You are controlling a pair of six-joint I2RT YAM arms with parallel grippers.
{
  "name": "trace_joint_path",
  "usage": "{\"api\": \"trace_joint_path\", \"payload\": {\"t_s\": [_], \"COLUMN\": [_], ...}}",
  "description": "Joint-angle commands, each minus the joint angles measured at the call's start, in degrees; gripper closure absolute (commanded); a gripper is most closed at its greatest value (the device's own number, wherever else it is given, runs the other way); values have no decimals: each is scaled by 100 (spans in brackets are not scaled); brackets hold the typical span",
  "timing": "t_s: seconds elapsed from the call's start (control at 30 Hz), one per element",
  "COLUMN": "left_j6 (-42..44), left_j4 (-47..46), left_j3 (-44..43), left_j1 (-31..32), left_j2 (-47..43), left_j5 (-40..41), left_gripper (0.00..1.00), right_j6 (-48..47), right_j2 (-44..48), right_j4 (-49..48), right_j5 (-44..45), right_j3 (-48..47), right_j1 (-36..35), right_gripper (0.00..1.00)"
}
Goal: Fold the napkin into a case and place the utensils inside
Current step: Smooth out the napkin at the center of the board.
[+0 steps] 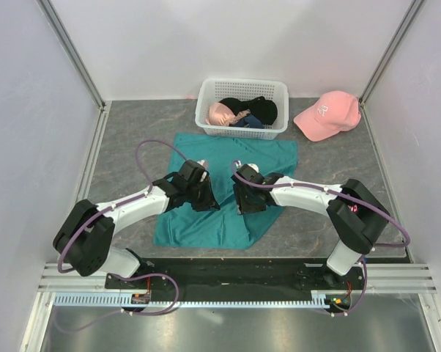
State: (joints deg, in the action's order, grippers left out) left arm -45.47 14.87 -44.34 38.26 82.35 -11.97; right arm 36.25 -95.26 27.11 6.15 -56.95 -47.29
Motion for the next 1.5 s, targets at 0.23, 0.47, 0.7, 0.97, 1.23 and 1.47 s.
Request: {"api": "trace_joint_path", "payload": {"t_s": [0.23,0.47,0.7,0.97,1.23,1.47], "left_j6": [-76,-49,-32,-23,100,346], "left_j4": [-20,-11,-2,-11,15,182], "left_j3": [320,391,461,426,277,162], "left_j1": [-99,-117,-143,-179,-354,-741], "left_j2": [-544,-650,-685,-667,-650,-693], "left_j5": [212,177,186,212,265,265], "left_gripper": [98,98,98,98,95,83], "right_j6": [-39,-39,-65,-4,926,2429], "right_j2": [-493,-599,-555,-28,1825,4813], "right_j4": [321,312,163,548,1426,1903], "right_j5": [720,861,826,1054,1573,826], "right_j3": [-633,-563,-449,-475,1085,2653], "right_j1": [-325,-325,-325,-325,-299,-343], "right_gripper": [51,58,73,85,89,80]}}
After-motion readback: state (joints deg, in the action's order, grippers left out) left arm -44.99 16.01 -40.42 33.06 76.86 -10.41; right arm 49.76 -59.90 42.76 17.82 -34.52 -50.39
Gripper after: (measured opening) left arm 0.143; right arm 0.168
